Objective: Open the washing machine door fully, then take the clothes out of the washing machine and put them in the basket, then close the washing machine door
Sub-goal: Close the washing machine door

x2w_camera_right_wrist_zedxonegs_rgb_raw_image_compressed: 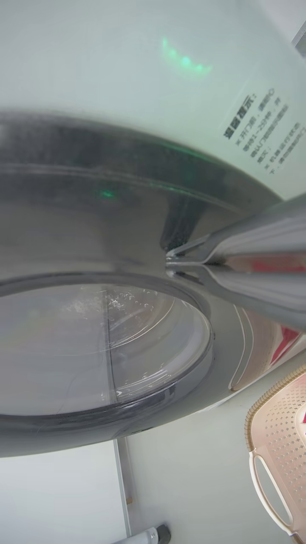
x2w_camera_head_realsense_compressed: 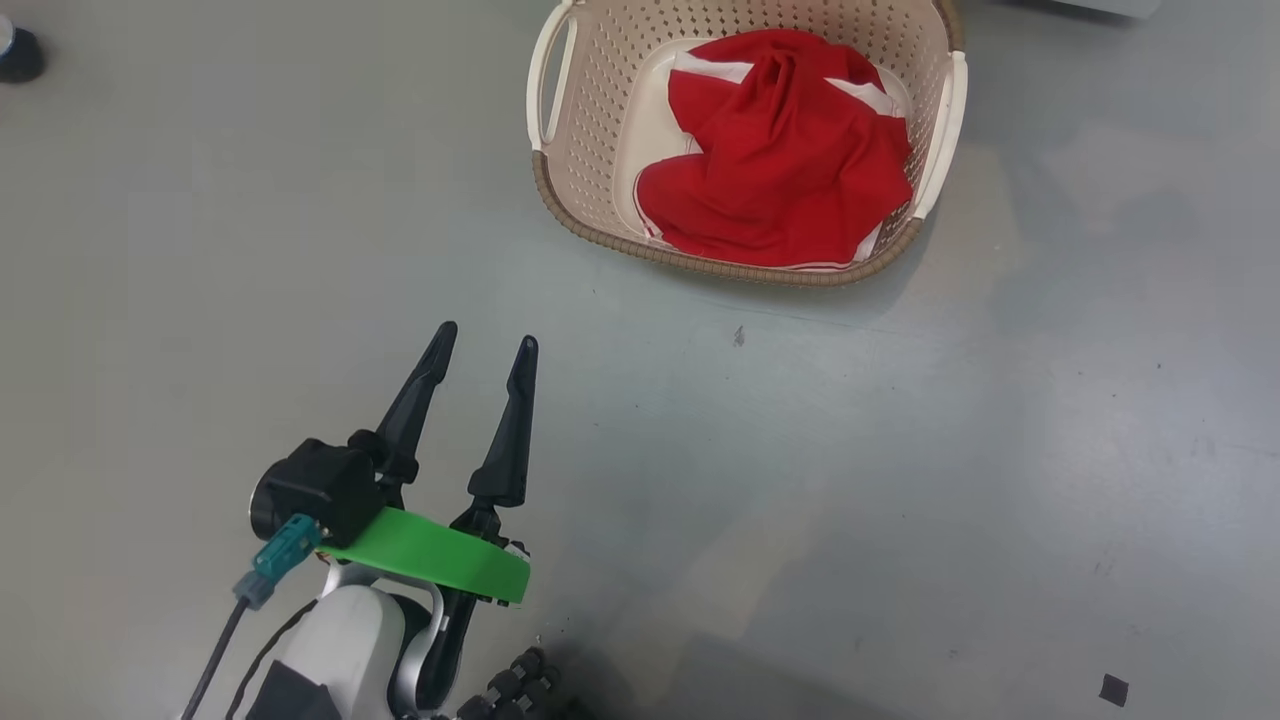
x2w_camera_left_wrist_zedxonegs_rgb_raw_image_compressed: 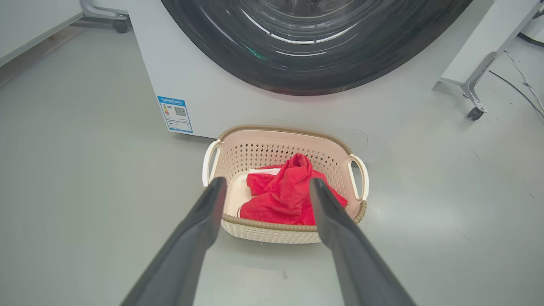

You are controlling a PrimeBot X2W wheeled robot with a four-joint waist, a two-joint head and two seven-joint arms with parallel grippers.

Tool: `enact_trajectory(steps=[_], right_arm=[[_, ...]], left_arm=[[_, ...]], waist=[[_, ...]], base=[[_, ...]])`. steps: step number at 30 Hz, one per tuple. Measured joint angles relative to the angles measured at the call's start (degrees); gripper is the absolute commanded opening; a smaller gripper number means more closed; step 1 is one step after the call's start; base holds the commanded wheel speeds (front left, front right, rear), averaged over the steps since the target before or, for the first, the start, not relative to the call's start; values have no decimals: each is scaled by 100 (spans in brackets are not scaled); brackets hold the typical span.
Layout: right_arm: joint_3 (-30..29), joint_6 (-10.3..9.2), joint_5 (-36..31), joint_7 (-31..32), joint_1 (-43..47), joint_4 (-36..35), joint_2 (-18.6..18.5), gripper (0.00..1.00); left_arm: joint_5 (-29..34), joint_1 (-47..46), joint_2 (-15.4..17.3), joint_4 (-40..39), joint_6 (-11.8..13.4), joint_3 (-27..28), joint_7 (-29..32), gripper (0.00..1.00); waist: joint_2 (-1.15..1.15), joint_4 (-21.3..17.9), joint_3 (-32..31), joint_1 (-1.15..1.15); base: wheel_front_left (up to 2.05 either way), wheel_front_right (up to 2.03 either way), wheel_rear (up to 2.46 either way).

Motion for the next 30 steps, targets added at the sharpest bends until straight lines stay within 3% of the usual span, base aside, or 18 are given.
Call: enact_trajectory(steps=[7,21,22,23,24,25,30], right_arm=[[64,3,214,-343,592,265,1,0],[-350,7,1136,-570,2260,347,532,1],[-379,7,1171,-577,2376,348,561,30],[-410,5,1192,-587,2490,347,584,30],[-463,2,1221,-588,2604,346,608,51],[-515,-3,1248,-588,2707,346,624,100],[-842,-110,1360,-587,3096,37,716,100]], left_arm=[[-29,-89,-7,16,33,70,0,100],[390,-68,-7,190,88,535,0,100],[423,-63,-8,202,88,564,0,100],[467,-54,-7,216,88,593,0,100],[506,-31,-7,233,88,624,0,100],[546,4,-7,247,88,653,0,100],[659,158,-5,315,87,823,0,100]], waist=[[0,-18,-196,0],[0,-294,-817,0],[0,-328,-866,0],[0,-363,-914,0],[0,-400,-965,0],[0,-438,-1015,0],[0,-647,-1270,0]], base=[[0,0,0],[0,0,0],[0,0,0],[0,0,0],[0,0,0],[0,0,0],[0,0,0]])
